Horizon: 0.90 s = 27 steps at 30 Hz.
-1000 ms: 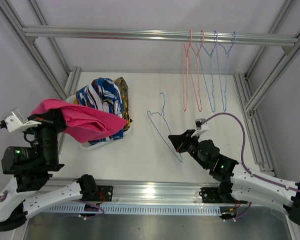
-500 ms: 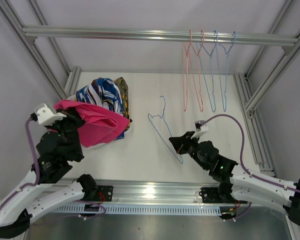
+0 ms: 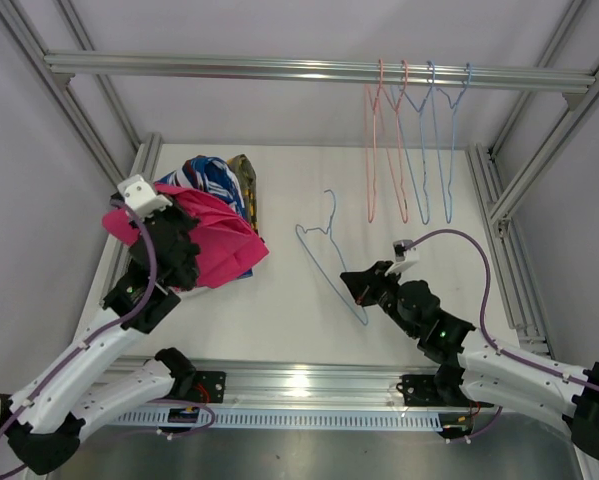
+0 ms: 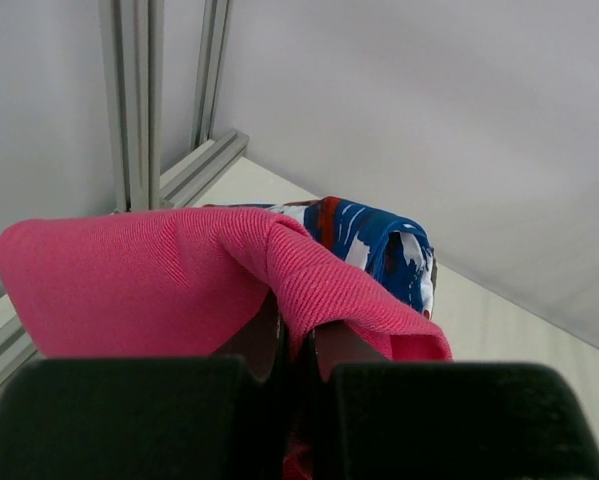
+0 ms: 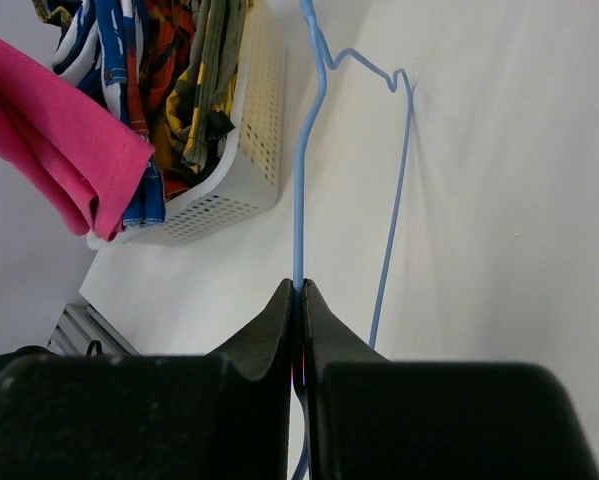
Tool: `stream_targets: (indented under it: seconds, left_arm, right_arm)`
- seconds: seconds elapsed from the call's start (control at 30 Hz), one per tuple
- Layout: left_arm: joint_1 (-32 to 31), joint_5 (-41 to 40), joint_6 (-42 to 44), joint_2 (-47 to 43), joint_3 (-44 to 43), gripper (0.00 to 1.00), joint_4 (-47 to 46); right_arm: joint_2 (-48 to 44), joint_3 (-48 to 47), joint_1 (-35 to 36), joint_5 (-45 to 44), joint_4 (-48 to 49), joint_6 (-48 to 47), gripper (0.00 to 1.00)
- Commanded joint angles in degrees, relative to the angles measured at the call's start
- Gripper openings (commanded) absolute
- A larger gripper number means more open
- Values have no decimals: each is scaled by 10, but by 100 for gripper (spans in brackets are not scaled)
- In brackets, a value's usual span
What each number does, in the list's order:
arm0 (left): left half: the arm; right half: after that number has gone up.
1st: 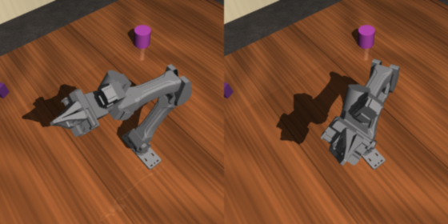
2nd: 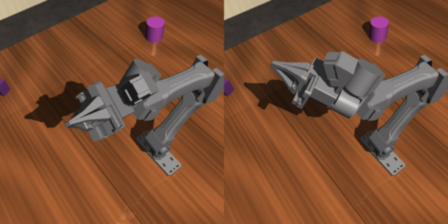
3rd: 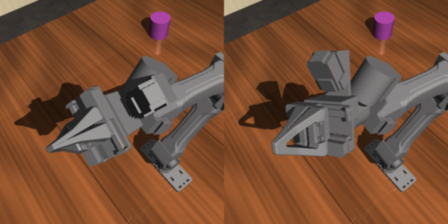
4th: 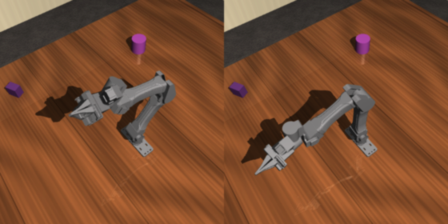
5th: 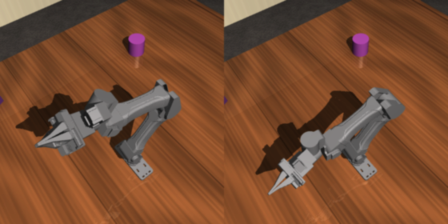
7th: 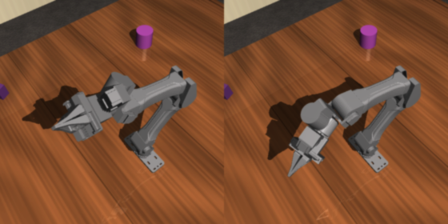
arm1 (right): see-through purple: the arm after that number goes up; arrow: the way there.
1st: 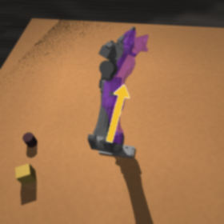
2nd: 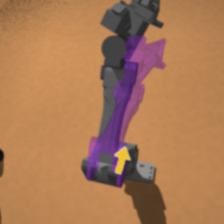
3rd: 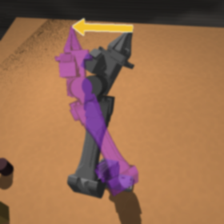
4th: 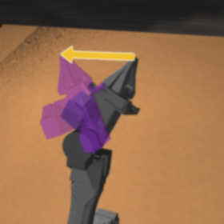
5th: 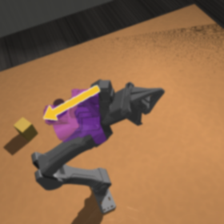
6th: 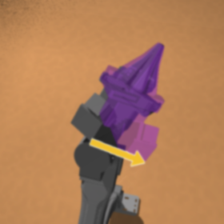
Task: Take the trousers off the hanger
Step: Place the trousers in the bin.
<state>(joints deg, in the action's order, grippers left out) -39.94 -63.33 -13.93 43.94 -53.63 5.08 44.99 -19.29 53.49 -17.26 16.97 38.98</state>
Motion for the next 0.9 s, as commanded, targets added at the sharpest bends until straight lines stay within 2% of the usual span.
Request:
stream_targets:
  seconds: [0.0,0.37,0.77,0.87]
  left_arm:
    - [39,53,-38,27,-34,1,-44]
    - [148,117,-116,143,-70,1,12]
    - [208,157,-140,240,-97,1,-2]
    - [223,180,-171,263,-100,1,11]
  right_arm:
    - [-4,12,-15,16,46,2,0]
    - [4,37,-59,67,75,5,0]
    - [30,50,-82,93,101,6,0]
    - [28,51,-87,95,98,6,0]
